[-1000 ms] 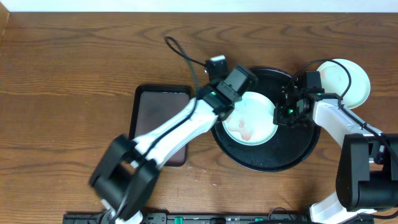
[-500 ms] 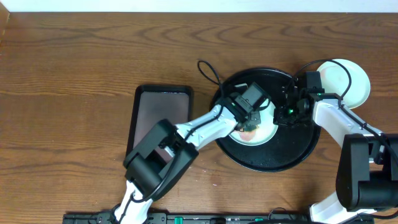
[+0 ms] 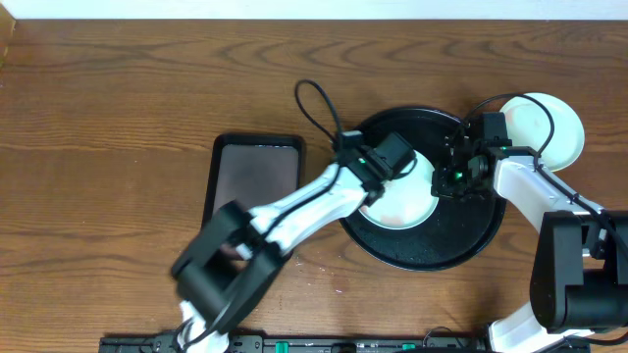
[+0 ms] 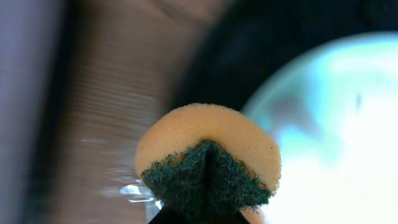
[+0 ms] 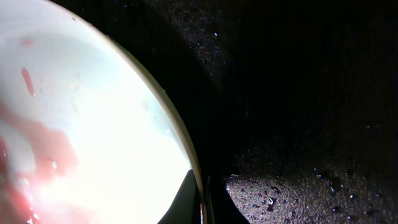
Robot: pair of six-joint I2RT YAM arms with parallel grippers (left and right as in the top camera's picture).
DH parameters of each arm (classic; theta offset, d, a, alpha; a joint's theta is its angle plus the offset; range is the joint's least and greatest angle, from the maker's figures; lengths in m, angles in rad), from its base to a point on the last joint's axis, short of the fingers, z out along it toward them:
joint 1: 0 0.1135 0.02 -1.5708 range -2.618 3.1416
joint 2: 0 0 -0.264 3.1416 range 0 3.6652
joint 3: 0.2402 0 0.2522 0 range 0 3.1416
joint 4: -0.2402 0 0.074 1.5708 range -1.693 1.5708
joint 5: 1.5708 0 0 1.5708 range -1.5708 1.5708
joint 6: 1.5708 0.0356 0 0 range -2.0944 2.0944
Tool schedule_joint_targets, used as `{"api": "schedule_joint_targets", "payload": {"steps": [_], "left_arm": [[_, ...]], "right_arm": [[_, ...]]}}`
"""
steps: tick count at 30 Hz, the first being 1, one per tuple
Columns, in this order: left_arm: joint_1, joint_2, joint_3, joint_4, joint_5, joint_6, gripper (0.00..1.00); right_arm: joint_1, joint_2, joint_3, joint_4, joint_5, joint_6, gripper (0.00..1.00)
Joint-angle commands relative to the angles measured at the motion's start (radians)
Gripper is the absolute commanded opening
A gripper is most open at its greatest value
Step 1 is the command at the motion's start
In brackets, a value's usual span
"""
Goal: Clean dirty plates on tray and stack at the side
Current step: 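Return the sponge to the rectangular tray with the left gripper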
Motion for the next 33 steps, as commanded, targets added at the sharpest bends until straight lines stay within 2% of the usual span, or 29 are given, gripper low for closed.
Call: {"api": "schedule_joint_targets", "payload": {"steps": [1, 4, 7, 12, 14, 19, 24, 27, 29, 33], "left_arm": [[0.028, -0.182, 0.002, -0.034, -0.163, 0.037, 0.07], [0.042, -0.323, 0.002, -0.083, -0.163, 0.037, 0.07], [0.099, -0.457, 0.002, -0.166, -0.164, 0.098, 0.07], [0.298, -0.546, 0.002, -0.354, -0.159, 0.137, 0.07], [0.419, -0.543, -0.001, -0.415, -0.085, 0.192, 0.08], [0.627, -0.516, -0.045, -0.386, 0.109, 0.341, 0.07], [0.723, -0.454, -0.047, -0.36, 0.209, 0.422, 0.07], [0.743, -0.369, -0.047, -0.349, 0.284, 0.469, 0.07], [0.743, -0.332, -0.047, -0.349, 0.284, 0.468, 0.07], [0.743, -0.259, -0.047, -0.345, 0.306, 0.468, 0.08]], "right_arm": [[-0.016, 0.005, 0.013, -0.037, 0.075, 0.011, 0.01], [-0.015, 0.0, 0.08, -0.133, 0.047, 0.01, 0.01], [-0.006, -0.037, 0.154, -0.211, 0.043, -0.03, 0.01], [0.036, -0.174, 0.232, -0.263, 0.099, -0.061, 0.01], [0.074, -0.26, 0.252, -0.273, 0.209, -0.06, 0.01], [0.213, -0.444, 0.271, -0.264, 0.607, -0.06, 0.01], [0.332, -0.536, 0.272, -0.216, 0.9, -0.1, 0.01], [0.417, -0.546, 0.271, -0.134, 1.073, -0.332, 0.01], [0.442, -0.541, 0.271, -0.087, 1.158, -0.447, 0.01], [0.489, -0.542, 0.271, 0.023, 1.278, -0.584, 0.01]]}}
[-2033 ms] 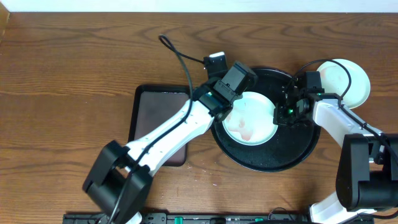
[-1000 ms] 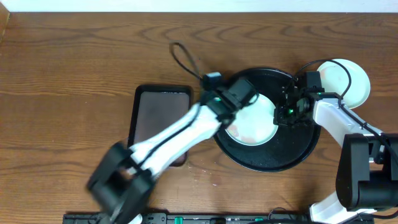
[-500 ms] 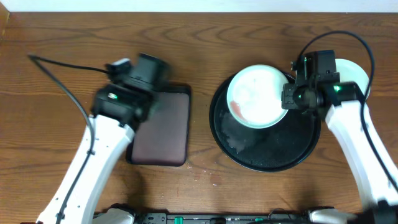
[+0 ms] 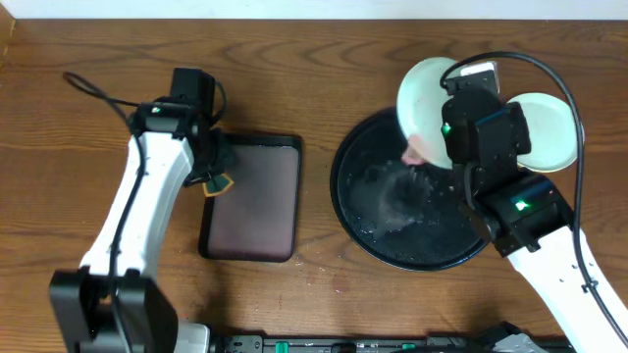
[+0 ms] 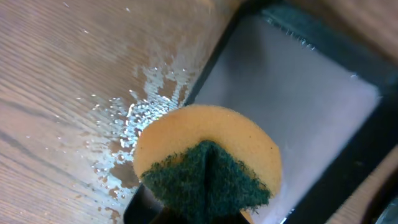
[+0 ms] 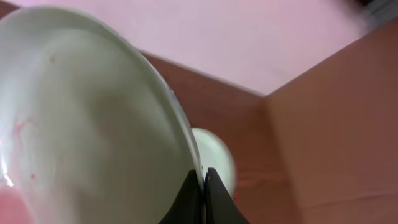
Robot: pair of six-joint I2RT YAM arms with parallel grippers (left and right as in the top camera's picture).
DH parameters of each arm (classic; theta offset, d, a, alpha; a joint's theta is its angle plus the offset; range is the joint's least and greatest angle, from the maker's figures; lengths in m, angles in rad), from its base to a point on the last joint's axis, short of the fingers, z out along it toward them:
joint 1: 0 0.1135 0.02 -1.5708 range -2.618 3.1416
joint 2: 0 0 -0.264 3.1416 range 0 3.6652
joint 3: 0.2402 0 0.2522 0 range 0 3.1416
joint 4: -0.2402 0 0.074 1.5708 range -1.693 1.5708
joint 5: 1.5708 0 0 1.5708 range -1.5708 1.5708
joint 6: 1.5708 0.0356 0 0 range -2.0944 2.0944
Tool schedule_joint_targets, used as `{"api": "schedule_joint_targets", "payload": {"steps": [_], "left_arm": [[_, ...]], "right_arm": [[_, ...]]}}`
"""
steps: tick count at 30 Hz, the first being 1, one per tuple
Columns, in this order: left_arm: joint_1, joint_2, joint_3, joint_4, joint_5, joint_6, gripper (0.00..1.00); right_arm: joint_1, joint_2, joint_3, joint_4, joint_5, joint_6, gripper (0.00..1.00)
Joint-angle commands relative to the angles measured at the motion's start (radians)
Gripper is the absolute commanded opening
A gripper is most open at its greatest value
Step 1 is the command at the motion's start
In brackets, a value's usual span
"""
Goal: Clean dirty plates on tray and stack at the side
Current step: 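Return the sponge to the rectangular tray with the left gripper, then carry the second white plate right and stack it on the plates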
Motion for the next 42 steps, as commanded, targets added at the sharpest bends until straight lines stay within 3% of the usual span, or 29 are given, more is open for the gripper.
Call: {"api": "schedule_joint_targets", "payload": {"steps": [1, 6, 22, 31, 32, 33, 36, 38, 40, 42], "left_arm": [[0.004, 0.047, -0.005, 0.002, 0.047, 0.024, 0.07], [0.004, 0.078, -0.005, 0.012, 0.06, 0.024, 0.08], [0.004, 0.078, -0.005, 0.012, 0.06, 0.024, 0.07], [0.004, 0.079, -0.005, 0.012, 0.06, 0.024, 0.08], [0.004, 0.079, -0.005, 0.016, 0.06, 0.024, 0.07], [0.004, 0.079, -0.005, 0.023, 0.061, 0.024, 0.07], [0.004, 0.079, -0.005, 0.018, 0.061, 0.024, 0.07], [0.004, 0.079, -0.006, 0.027, 0.061, 0.024, 0.07], [0.004, 0.079, -0.007, 0.014, 0.061, 0.024, 0.07], [0.004, 0.079, -0.008, 0.019, 0.063, 0.023, 0.07]], "right_arm": [[0.047, -0.002, 0.013, 0.067, 0.199, -0.2, 0.01], [0.108, -0.002, 0.013, 0.148, 0.233, -0.327, 0.01], [0.133, -0.002, 0.013, 0.152, 0.251, -0.325, 0.01], [0.053, 0.018, 0.01, -0.008, 0.132, -0.096, 0.01], [0.037, 0.027, 0.01, -0.012, 0.007, -0.077, 0.01], [0.031, 0.03, 0.01, -0.072, 0.001, -0.062, 0.01], [0.01, 0.037, 0.006, -0.063, -0.002, 0.209, 0.01], [-0.042, 0.059, 0.003, -0.036, -0.077, 0.157, 0.01], [-0.131, 0.061, 0.003, -0.077, -0.099, 0.335, 0.01], [-0.221, 0.06, 0.003, -0.09, -0.254, 0.355, 0.01]]}}
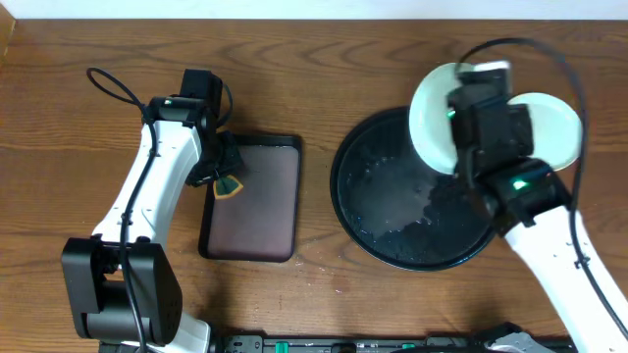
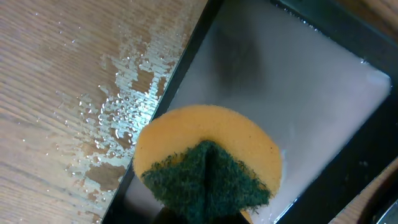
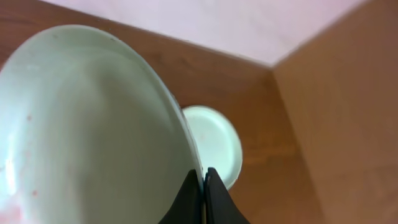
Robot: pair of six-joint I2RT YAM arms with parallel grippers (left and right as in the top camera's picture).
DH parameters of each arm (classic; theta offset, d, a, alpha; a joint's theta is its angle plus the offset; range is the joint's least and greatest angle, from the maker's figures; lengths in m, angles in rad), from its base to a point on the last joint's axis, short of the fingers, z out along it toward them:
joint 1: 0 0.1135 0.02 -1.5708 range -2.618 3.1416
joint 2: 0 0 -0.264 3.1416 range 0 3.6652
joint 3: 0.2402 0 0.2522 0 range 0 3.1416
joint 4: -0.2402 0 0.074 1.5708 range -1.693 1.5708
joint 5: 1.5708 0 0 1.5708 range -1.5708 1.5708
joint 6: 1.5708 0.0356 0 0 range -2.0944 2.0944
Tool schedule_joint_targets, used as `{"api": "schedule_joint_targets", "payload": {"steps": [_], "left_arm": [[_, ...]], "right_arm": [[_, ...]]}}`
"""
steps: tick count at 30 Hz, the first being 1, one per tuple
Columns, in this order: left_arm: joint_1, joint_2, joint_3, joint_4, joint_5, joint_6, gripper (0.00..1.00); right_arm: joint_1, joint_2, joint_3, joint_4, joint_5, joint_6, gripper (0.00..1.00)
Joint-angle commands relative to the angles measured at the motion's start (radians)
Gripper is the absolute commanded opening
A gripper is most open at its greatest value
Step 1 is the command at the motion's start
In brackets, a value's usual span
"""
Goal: Clean dirty plates on tray and stack at the side
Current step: 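Carry the second white plate right and stack it on the plates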
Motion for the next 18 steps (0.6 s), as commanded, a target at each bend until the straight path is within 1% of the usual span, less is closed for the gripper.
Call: {"api": "schedule_joint_targets", "payload": {"steps": [1, 3, 4, 5, 7, 10, 11, 13, 14, 18], "left_arm": [[0.004, 0.002, -0.008, 0.001, 0.0, 0.015, 0.07], [0.004, 0.002, -0.008, 0.003, 0.005, 0.016, 0.07], [0.004, 0.002, -0.008, 0.007, 0.01, 0.016, 0.08], [0.004, 0.002, -0.008, 0.011, 0.021, 0.016, 0.08], [0.004, 0.002, -0.008, 0.016, 0.039, 0.016, 0.07], [0.004, 0.002, -0.008, 0.02, 0.051, 0.013, 0.07], [0.004, 0.002, -0.008, 0.023, 0.051, 0.013, 0.07], [0.004, 0.002, -0.008, 0.029, 0.052, 0.013, 0.07], [0.004, 0.002, -0.008, 0.03, 0.052, 0.013, 0.07], [0.004, 0.002, -0.008, 0.034, 0.052, 0.013, 0.07]], "right_arm": [[-0.167, -0.007, 0.003, -0.024, -0.272, 0.16, 0.01], [-0.303, -0.006, 0.002, -0.033, -0.457, 0.198, 0.01], [-0.421, 0.002, 0.0, -0.027, -0.578, 0.218, 0.01], [-0.512, 0.013, 0.0, -0.024, -0.639, 0.236, 0.01], [-0.692, 0.05, 0.0, -0.021, -0.714, 0.286, 0.01], [-0.877, 0.137, 0.0, -0.02, -0.73, 0.372, 0.01], [-0.924, 0.175, 0.0, -0.013, -0.73, 0.39, 0.01], [-0.972, 0.235, 0.0, 0.005, -0.73, 0.41, 0.01], [-0.999, 0.296, 0.0, 0.034, -0.73, 0.421, 0.01], [-1.004, 0.451, 0.0, 0.133, -0.794, 0.421, 0.01]]}}
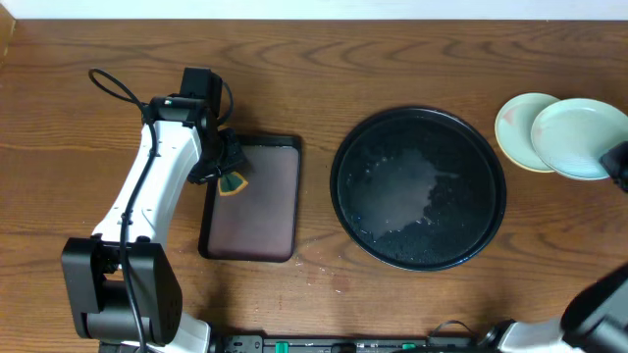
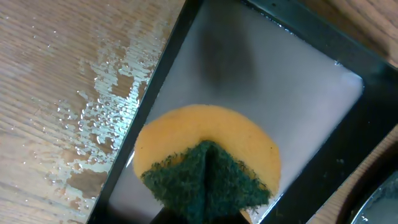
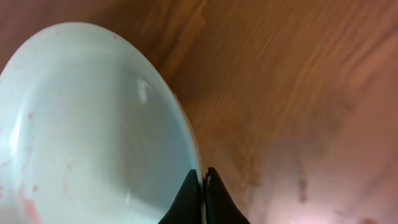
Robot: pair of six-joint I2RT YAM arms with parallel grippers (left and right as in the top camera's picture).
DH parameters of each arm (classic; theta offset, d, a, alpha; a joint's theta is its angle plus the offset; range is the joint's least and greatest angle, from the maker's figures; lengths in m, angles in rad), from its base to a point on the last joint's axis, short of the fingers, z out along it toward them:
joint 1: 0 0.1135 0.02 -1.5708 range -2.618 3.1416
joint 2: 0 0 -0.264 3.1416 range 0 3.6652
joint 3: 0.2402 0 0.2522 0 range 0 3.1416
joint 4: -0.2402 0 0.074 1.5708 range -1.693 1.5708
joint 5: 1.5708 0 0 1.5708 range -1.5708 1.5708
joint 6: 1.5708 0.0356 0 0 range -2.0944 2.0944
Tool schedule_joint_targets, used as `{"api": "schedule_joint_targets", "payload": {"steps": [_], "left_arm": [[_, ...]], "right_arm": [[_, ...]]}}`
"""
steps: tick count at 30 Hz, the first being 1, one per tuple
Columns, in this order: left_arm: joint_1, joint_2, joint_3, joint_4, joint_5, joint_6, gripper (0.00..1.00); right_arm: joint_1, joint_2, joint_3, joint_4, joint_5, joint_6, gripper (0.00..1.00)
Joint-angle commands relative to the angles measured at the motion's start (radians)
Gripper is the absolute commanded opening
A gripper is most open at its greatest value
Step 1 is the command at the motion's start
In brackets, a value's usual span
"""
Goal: Clean dirty plates on tray and stack at the side
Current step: 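Carry the second white plate right and stack it on the plates, then lower the sponge onto the rectangular tray and open the left gripper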
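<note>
A pale green plate [image 1: 579, 137] hangs at the far right, partly over a second plate [image 1: 515, 132] lying on the wood. My right gripper [image 1: 616, 162] is shut on the first plate's rim at the frame's edge. In the right wrist view that plate [image 3: 93, 124] shows faint pink specks, with my right gripper [image 3: 203, 186] pinching its edge. The round black tray [image 1: 343, 186] is wet and bears no plates. My left gripper [image 1: 226, 175] is shut on a folded yellow and green sponge [image 2: 205, 158] over the rectangular basin [image 2: 273, 93].
The rectangular black basin [image 1: 285, 240] holds pinkish water, left of the round tray. Water droplets [image 2: 106, 106] lie on the wood beside its left rim. A black cable [image 1: 113, 83] loops behind the left arm.
My right gripper has carried the plate from above the round tray's far right edge out to the far right, over the plate on the wood. The left gripper with the sponge barely shifted.
First the sponge was on a stained plate on the round tray while the right gripper pinched its rim. Then the sponge was at the basin's left rim and the plate was lifted and tilted. Later the plate hung by the tray's far edge; now it overlaps the side plate.
</note>
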Motion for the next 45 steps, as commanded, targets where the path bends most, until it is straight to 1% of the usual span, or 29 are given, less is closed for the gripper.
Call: {"api": "schedule_joint_targets", "payload": {"steps": [1, 3, 4, 5, 6, 7, 9, 12, 14, 18, 21, 22, 23, 25, 26, 29, 31, 36, 37, 40, 41, 42, 45], "left_arm": [[0.004, 0.002, -0.006, 0.003, 0.003, 0.013, 0.07], [0.004, 0.002, -0.006, 0.003, 0.003, 0.013, 0.08], [0.004, 0.002, -0.006, 0.003, 0.003, 0.013, 0.07], [0.004, 0.002, -0.006, 0.005, 0.003, 0.013, 0.07], [0.004, 0.002, -0.006, 0.009, 0.003, 0.013, 0.08], [0.004, 0.002, -0.006, 0.014, 0.003, 0.013, 0.07], [0.004, 0.002, -0.006, 0.015, 0.003, 0.013, 0.07], [0.004, 0.002, -0.006, 0.015, 0.003, 0.013, 0.07], [0.004, 0.002, -0.006, 0.014, 0.003, 0.013, 0.07], [0.004, 0.002, -0.006, 0.016, 0.003, 0.013, 0.08], [0.004, 0.002, -0.023, 0.054, 0.006, 0.014, 0.08], [0.004, 0.002, -0.032, 0.063, 0.013, 0.014, 0.07], [0.004, 0.003, -0.046, 0.073, 0.029, 0.014, 0.07], [0.004, 0.003, -0.093, 0.098, 0.088, 0.014, 0.07], [0.001, 0.003, -0.132, 0.119, 0.115, 0.014, 0.07], [-0.001, 0.003, -0.224, 0.2, 0.115, 0.013, 0.07], [-0.001, 0.004, -0.246, 0.227, 0.114, 0.014, 0.07], [-0.001, 0.004, -0.318, 0.311, 0.115, 0.013, 0.08], [-0.001, 0.004, -0.328, 0.319, 0.115, 0.013, 0.13], [-0.001, 0.004, -0.348, 0.333, 0.114, 0.014, 0.5], [-0.001, 0.004, -0.349, 0.333, 0.114, 0.014, 0.57], [-0.001, 0.004, -0.349, 0.333, 0.114, 0.014, 0.65], [0.001, -0.001, -0.335, 0.337, 0.114, 0.014, 0.66]], "right_arm": [[-0.003, 0.105, 0.001, 0.05, -0.094, 0.039, 0.01], [-0.002, 0.161, 0.001, 0.1, -0.127, 0.042, 0.01], [-0.002, 0.176, 0.001, 0.115, -0.15, 0.042, 0.04], [-0.001, 0.188, 0.001, 0.123, -0.173, 0.042, 0.12], [0.001, 0.197, 0.001, 0.126, -0.194, 0.042, 0.33], [0.003, 0.197, 0.001, 0.127, -0.213, 0.042, 0.48], [0.008, 0.19, 0.002, 0.128, -0.279, 0.041, 0.49], [0.029, 0.172, 0.003, 0.141, -0.44, 0.041, 0.51], [0.058, 0.137, 0.003, 0.139, -0.49, 0.041, 0.51], [0.137, 0.027, 0.003, 0.099, -0.492, -0.001, 0.52], [0.256, -0.145, 0.003, 0.008, -0.489, -0.011, 0.54], [0.28, -0.172, 0.003, -0.006, -0.489, -0.011, 0.56], [0.312, -0.207, 0.003, -0.026, -0.489, -0.013, 0.57], [0.383, -0.256, 0.003, -0.063, -0.488, -0.062, 0.57], [0.42, -0.268, 0.003, -0.08, -0.486, -0.086, 0.57], [0.526, -0.271, 0.002, -0.131, -0.436, -0.091, 0.56], [0.559, -0.271, 0.001, -0.138, -0.41, -0.092, 0.57], [0.694, -0.272, 0.001, -0.145, -0.37, -0.125, 0.56], [0.731, -0.272, 0.001, -0.145, -0.334, -0.132, 0.57], [0.806, -0.272, 0.001, -0.146, -0.246, -0.135, 0.6], [0.838, -0.272, 0.001, -0.15, -0.227, -0.135, 0.6], [0.861, -0.272, 0.001, -0.152, -0.226, -0.135, 0.6], [0.906, -0.282, 0.001, -0.157, -0.225, -0.143, 0.61]]}}
